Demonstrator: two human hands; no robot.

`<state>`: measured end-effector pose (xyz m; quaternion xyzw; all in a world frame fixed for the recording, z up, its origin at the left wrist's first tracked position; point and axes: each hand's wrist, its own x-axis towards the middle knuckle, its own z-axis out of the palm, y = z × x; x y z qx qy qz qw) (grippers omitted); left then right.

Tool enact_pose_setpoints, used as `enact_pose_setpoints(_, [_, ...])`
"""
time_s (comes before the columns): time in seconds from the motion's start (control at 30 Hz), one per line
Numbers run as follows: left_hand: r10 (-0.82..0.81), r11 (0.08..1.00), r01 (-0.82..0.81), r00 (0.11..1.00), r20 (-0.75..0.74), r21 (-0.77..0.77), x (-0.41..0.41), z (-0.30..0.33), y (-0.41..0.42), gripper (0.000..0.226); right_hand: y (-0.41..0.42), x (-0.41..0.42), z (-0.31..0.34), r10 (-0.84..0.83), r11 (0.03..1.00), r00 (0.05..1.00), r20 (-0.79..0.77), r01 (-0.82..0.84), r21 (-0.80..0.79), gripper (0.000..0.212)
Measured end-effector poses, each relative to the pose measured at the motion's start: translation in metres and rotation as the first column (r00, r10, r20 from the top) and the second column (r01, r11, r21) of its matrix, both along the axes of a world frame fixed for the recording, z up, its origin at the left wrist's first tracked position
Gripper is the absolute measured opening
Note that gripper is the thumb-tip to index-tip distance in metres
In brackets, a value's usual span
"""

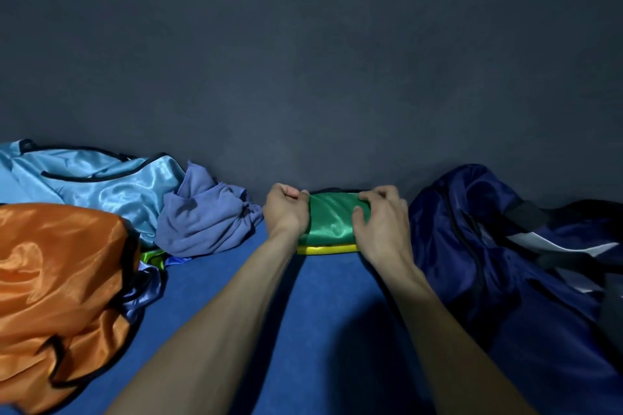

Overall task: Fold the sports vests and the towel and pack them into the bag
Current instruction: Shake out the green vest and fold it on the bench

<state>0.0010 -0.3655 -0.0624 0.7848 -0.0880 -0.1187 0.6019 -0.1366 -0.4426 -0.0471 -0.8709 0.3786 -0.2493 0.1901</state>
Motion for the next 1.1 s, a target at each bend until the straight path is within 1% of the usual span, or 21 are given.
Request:
enact_pose_setpoints(0.03, [-0.012,0.999,0.011,1.0,0.018,0.034,0.0,-0.003,0.002,0.02,0.001,-0.001,-0.002,0.007,1.0,0.999,-0.039,-0.008,-0.027,0.033])
enact_pose_setpoints(0.13, [-0.042,0.995,0.039,0.999,0.03,0.088,0.004,-0.004,0.007,0.018,0.003,-0.001,-0.008,0.044,0.977,0.989,-0.138,-0.071,-0.201,0.035])
enact_pose_setpoints(0.23, [-0.078,0.993,0.07,0.994,0.078,0.097,0.007,0.001,0.015,0.014,0.004,0.002,-0.011,0.07,0.964,0.975,-0.211,-0.121,-0.238,0.044])
enact_pose_setpoints(0.27, [-0.08,0.992,0.064,0.986,0.146,0.11,0.006,0.001,0.02,0.011,0.004,0.002,-0.013,0.073,0.963,0.968,-0.238,-0.131,-0.235,0.048])
enact_pose_setpoints(0.3, [-0.084,0.989,0.045,0.954,0.287,0.138,0.003,0.0,0.024,0.007,0.004,0.003,-0.015,0.077,0.963,0.963,-0.258,-0.139,-0.232,0.052])
enact_pose_setpoints(0.33, [-0.113,0.985,0.037,0.88,0.461,0.171,-0.002,-0.001,0.028,0.008,0.004,0.004,-0.017,0.079,0.963,0.96,-0.267,-0.143,-0.23,0.055])
enact_pose_setpoints(0.37, [-0.182,0.976,0.067,0.771,0.61,0.206,-0.009,0.0,0.03,0.014,0.004,0.005,-0.018,0.078,0.964,0.96,-0.267,-0.141,-0.225,0.056])
enact_pose_setpoints(0.4, [-0.292,0.953,0.134,0.656,0.696,0.273,-0.017,0.001,0.029,0.021,0.003,0.005,-0.019,0.078,0.965,0.96,-0.267,-0.14,-0.222,0.055])
enact_pose_setpoints(0.43, [-0.422,0.904,0.196,0.559,0.714,0.38,-0.025,0.003,0.027,0.027,0.003,0.005,-0.02,0.079,0.966,0.959,-0.274,-0.142,-0.218,0.054])
enact_pose_setpoints(0.47, [-0.533,0.841,0.22,0.494,0.687,0.494,-0.031,0.002,0.025,0.032,0.003,0.004,-0.021,0.082,0.965,0.954,-0.289,-0.148,-0.214,0.055])
enact_pose_setpoints(0.5, [-0.609,0.783,0.215,0.46,0.646,0.584,-0.033,-0.003,0.024,0.037,0.003,0.002,-0.02,0.086,0.964,0.948,-0.307,-0.157,-0.216,0.062])
enact_pose_setpoints(0.53, [-0.646,0.744,0.198,0.456,0.612,0.638,-0.031,-0.01,0.024,0.041,0.002,0.0,-0.02,0.091,0.961,0.941,-0.327,-0.169,-0.219,0.072])
enact_pose_setpoints(0.6, [-0.648,0.727,0.155,0.476,0.594,0.669,-0.026,-0.025,0.03,0.05,0.003,-0.001,-0.018,0.096,0.956,0.922,-0.375,-0.191,-0.224,0.088])
enact_pose_setpoints(0.67, [-0.654,0.713,0.14,0.483,0.581,0.687,-0.022,-0.031,0.031,0.056,0.005,0.0,-0.014,0.095,0.948,0.917,-0.388,-0.202,-0.245,0.093])
enact_pose_setpoints(0.77, [-0.681,0.679,0.141,0.487,0.547,0.72,-0.022,-0.026,0.027,0.051,0.007,0.001,-0.013,0.095,0.948,0.897,-0.432,-0.214,-0.235,0.098])
enact_pose_setpoints(0.8, [-0.685,0.678,0.163,0.495,0.535,0.717,-0.02,-0.027,0.027,0.048,0.007,0.001,-0.015,0.094,0.955,0.887,-0.452,-0.208,-0.211,0.095])
enact_pose_setpoints(0.83, [-0.685,0.682,0.204,0.513,0.517,0.702,-0.019,-0.028,0.028,0.046,0.006,0.001,-0.018,0.095,0.967,0.886,-0.454,-0.191,-0.17,0.087])
enact_pose_setpoints(0.9, [-0.671,0.707,0.278,0.553,0.494,0.65,-0.016,-0.032,0.032,0.045,0.006,0.002,-0.021,0.11,0.988,0.9,-0.422,-0.146,-0.056,0.064])
enact_pose_setpoints(0.93, [-0.664,0.716,0.286,0.56,0.495,0.636,-0.017,-0.033,0.033,0.046,0.006,0.002,-0.022,0.122,0.991,0.909,-0.398,-0.133,-0.001,0.058])
enact_pose_setpoints(1.03, [-0.64,0.741,0.291,0.579,0.505,0.605,-0.024,-0.038,0.034,0.048,0.003,0.002,-0.023,0.152,0.986,0.933,-0.327,-0.123,0.108,0.055])
enact_pose_setpoints(1.1, [-0.623,0.766,0.337,0.602,0.5,0.548,-0.028,-0.043,0.035,0.045,0.002,0.002,-0.026,0.151,0.985,0.945,-0.291,-0.121,0.119,0.055])
